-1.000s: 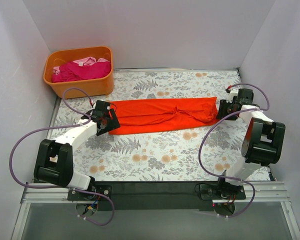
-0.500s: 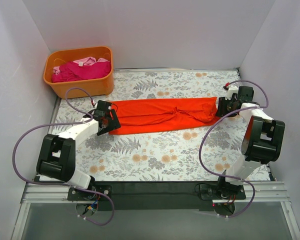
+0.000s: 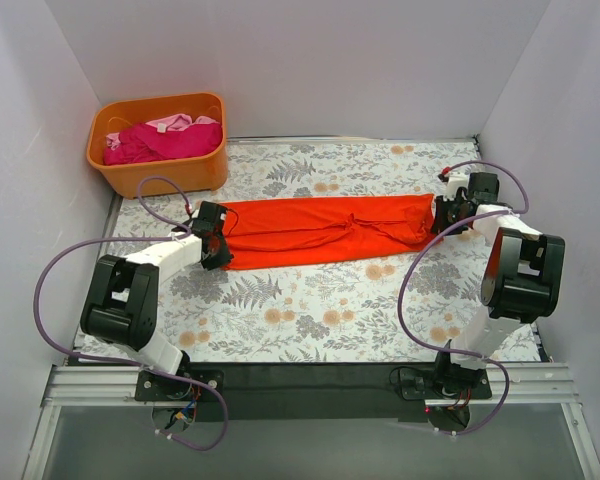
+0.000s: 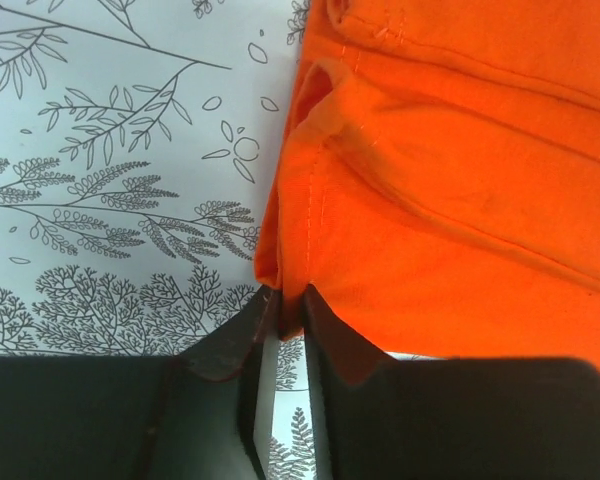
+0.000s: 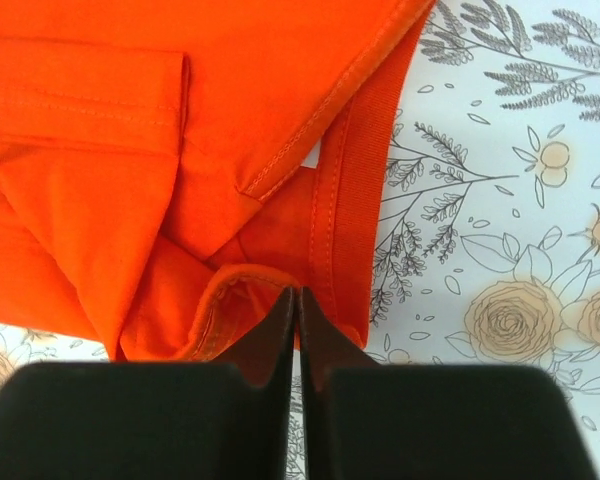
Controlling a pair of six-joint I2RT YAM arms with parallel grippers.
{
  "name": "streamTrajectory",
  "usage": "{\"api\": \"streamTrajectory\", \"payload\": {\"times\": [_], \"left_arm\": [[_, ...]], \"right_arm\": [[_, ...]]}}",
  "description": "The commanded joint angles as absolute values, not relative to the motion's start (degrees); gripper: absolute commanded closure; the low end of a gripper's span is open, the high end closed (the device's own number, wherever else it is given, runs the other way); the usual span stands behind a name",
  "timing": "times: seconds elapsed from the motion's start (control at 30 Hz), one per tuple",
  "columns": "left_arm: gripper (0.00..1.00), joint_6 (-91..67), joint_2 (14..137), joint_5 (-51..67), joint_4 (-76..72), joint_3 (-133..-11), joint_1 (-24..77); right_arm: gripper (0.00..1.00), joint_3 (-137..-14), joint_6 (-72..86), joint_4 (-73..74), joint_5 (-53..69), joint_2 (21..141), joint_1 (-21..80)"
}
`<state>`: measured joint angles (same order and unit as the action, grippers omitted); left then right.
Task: Fold and stack the t-shirts
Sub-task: Fold the tshirt
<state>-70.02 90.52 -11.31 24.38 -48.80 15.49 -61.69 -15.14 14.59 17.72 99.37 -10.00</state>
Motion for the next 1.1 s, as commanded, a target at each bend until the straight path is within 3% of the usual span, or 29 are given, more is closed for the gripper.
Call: {"api": "streamTrajectory", "payload": {"times": [0.0, 0.1, 0.37, 0.7, 0.83, 1.07], "left_arm": [[0.92, -70.31, 90.26, -13.88, 26.19, -49.13, 15.12], [1.0, -71.27, 90.35, -15.2, 27.68, -48.69, 14.59], [1.0, -72.86, 90.79, -15.47, 30.06, -48.08, 12.75], [1.0, -73.65, 87.81, -13.89, 30.06, -45.44, 12.66], [1.0, -73.04, 86.66, -13.54, 28.83, -45.18, 12.66], [0.96, -71.9, 86.4, -13.27, 28.04, -45.09, 12.66]], "right_arm": [[0.96, -61.88, -15.12, 13.18, 15.48, 98.44, -10.46], [0.99, -60.74, -14.15, 13.18, 14.41, 97.04, -12.56], [0.99, -56.25, -9.59, 14.06, 15.38, 94.48, -18.89], [0.98, -54.32, -3.18, 19.86, 10.22, 95.37, -19.78], [0.78, -53.18, -2.28, 19.87, 10.72, 89.76, -18.99], [0.62, -52.39, -13.16, 18.21, 3.26, 80.61, -3.63]]}}
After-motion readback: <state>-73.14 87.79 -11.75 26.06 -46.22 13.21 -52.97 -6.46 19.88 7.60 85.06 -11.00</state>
